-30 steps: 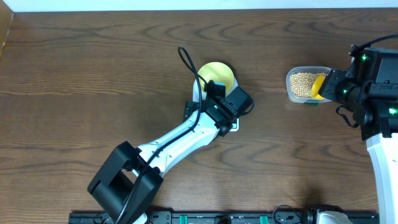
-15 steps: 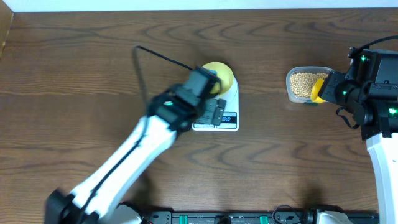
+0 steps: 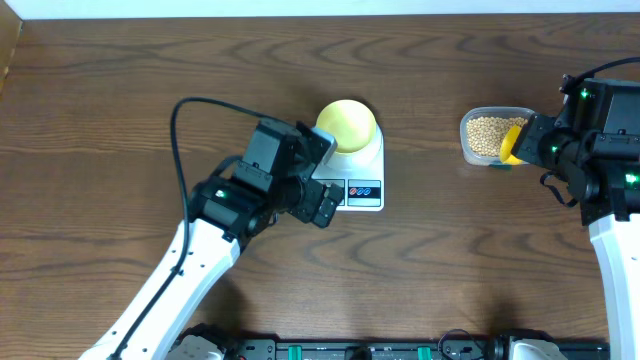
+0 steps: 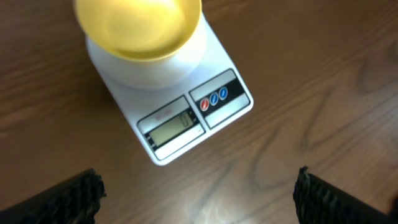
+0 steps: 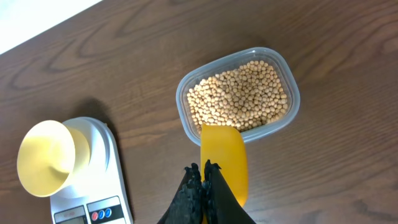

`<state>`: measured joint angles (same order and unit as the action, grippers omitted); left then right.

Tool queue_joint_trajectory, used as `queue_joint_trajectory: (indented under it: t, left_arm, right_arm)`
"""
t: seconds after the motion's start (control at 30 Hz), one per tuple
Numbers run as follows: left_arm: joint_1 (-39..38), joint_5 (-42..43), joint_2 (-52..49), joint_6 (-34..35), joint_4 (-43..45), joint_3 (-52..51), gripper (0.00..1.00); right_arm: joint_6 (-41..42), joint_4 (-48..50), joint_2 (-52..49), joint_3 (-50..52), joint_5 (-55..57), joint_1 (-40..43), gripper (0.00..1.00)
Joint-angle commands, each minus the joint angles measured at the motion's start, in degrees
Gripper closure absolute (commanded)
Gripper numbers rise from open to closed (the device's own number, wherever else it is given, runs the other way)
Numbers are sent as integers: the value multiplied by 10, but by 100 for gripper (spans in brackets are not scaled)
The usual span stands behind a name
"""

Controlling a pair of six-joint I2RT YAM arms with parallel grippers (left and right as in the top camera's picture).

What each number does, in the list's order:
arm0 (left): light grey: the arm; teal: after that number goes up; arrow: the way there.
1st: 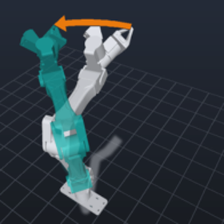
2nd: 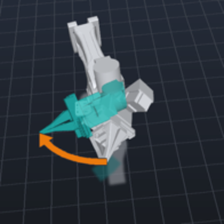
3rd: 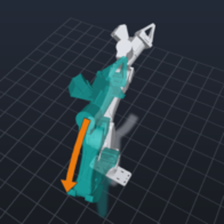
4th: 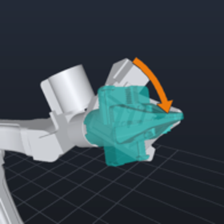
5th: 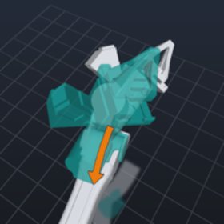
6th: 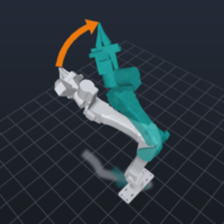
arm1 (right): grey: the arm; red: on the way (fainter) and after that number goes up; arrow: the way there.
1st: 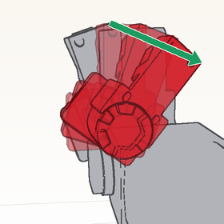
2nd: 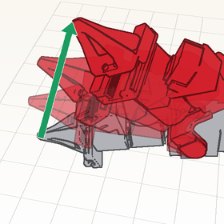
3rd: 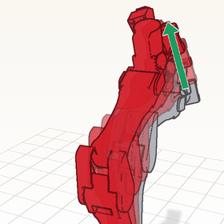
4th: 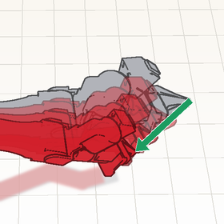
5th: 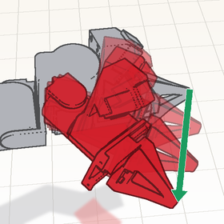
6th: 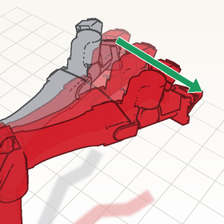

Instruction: Scoop item into bowl and weigh 50g on scale

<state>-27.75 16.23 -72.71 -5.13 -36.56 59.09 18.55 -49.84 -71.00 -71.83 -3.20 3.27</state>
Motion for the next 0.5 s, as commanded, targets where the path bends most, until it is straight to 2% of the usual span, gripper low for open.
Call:
queue_joint_trajectory:
  t: [0.0,0.3,0.47]
  left_arm:
    - [4,28,9,-30,47,-54,0]
    - [22,26,23,-69,144,-119,0]
    - [24,26,30,-76,162,-127,0]
  right_arm:
    - [-11,-1,-3,-12,1,3,99]
    - [-24,-6,-3,-12,0,3,99]
    - [-24,-14,-3,-12,0,3,99]
